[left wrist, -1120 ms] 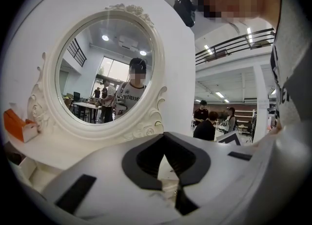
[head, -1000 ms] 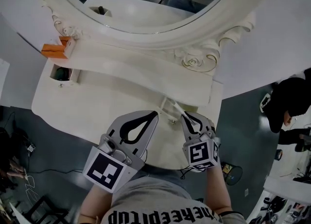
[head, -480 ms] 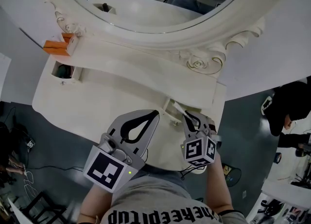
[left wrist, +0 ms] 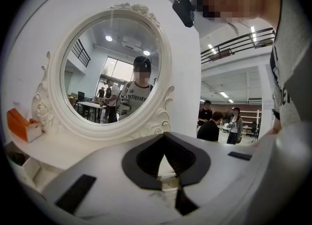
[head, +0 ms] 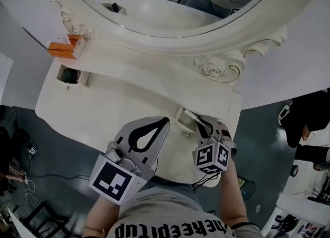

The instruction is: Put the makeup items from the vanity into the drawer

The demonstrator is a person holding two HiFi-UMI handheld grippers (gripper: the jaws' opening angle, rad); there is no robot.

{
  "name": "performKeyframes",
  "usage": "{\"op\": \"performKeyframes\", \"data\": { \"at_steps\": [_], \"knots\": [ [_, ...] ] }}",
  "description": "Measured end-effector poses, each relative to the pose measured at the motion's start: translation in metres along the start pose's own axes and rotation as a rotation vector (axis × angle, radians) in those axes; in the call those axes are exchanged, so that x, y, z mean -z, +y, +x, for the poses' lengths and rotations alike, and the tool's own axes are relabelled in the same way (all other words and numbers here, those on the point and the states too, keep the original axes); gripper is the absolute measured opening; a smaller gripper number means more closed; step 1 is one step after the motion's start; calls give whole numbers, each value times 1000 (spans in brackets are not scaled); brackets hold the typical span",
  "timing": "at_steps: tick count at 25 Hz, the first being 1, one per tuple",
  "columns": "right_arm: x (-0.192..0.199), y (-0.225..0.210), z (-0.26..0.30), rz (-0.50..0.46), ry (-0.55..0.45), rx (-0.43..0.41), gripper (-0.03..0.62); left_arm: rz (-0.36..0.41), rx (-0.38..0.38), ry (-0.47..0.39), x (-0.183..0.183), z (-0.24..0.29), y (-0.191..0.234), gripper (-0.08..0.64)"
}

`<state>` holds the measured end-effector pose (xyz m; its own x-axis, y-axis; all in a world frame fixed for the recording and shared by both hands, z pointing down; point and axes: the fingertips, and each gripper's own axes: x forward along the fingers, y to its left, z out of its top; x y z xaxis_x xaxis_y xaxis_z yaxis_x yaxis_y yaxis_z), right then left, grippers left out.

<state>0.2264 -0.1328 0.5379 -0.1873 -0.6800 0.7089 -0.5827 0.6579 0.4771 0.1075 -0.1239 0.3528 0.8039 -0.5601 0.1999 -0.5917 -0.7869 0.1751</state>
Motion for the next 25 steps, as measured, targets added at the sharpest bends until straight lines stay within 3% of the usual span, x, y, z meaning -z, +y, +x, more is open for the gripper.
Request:
{"op": "performKeyframes", "data": {
  "at_steps": [13, 25],
  "knots": [
    [-4, 4, -2, 158, 0, -143, 112, -9, 8, 8, 0, 5, 6, 21],
    [-7, 3, -15, 279, -37, -210, 184, -10, 17, 8, 0, 7, 6, 21]
  ]
}}
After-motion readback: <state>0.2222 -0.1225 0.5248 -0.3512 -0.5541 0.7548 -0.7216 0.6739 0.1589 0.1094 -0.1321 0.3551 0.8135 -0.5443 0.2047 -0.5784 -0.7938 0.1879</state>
